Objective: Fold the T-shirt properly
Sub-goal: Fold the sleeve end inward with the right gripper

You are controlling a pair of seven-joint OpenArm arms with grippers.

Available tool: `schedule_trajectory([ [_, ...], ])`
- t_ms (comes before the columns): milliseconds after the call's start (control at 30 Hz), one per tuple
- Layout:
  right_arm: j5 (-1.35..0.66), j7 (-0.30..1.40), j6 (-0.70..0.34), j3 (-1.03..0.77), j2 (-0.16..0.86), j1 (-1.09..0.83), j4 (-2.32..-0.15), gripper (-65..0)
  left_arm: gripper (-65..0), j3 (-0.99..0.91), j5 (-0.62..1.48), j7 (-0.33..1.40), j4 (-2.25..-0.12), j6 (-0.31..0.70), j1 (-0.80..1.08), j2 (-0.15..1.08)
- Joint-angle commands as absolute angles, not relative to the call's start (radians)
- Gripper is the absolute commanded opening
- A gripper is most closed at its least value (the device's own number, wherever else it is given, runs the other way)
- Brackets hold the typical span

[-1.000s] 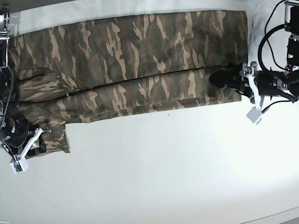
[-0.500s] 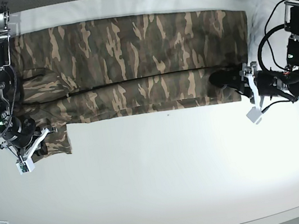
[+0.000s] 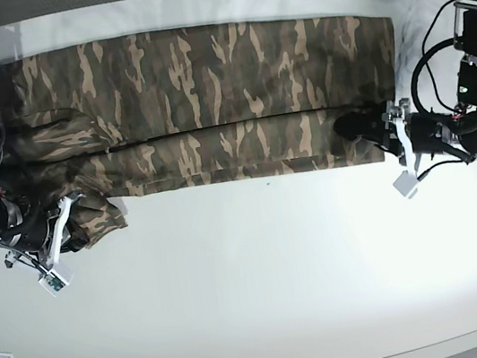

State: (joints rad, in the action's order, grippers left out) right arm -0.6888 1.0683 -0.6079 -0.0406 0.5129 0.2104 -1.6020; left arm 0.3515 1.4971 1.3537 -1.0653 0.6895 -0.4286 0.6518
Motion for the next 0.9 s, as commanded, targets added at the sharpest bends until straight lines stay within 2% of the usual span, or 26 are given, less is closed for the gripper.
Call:
schedule_trajectory([
  [0,-0.729,1.078,-0.628,-0.049,0.554,0.213,-1.64,-65.0,-32.0,0.344,1.484,1.362,-1.073,0.698,-0.447,0.668],
  [167,-0.955,1.196,-0.685,-0.057,0.637,0.141,-1.711,-65.0,-32.1,0.344,1.484,1.361,-1.073,0.698,-0.447,0.668],
  [333,-1.155,1.306,-0.698,-0.112,0.672,0.055,-1.742,-65.0,-32.1,0.344,1.484,1.361,-1.073,0.698,-0.447,0.667],
  [533,-1.46,1.396,-0.698,-0.266,0.679,-0.012,-1.765,-65.0,-32.1,0.344,1.484,1.354,-1.073,0.698,-0.447,0.668],
  [700,-1.484,1.396,-0.698,-0.37,0.679,-0.086,-1.778,-65.0,-32.1,0.344,1.484,1.354,-1.073,0.698,-0.447,0.668],
  [867,-1.484,1.396,-0.698,-0.383,0.678,-0.199,-1.781,-65.0,-32.0,0.344,1.484,1.354,-1.073,0.698,-0.455,0.668],
])
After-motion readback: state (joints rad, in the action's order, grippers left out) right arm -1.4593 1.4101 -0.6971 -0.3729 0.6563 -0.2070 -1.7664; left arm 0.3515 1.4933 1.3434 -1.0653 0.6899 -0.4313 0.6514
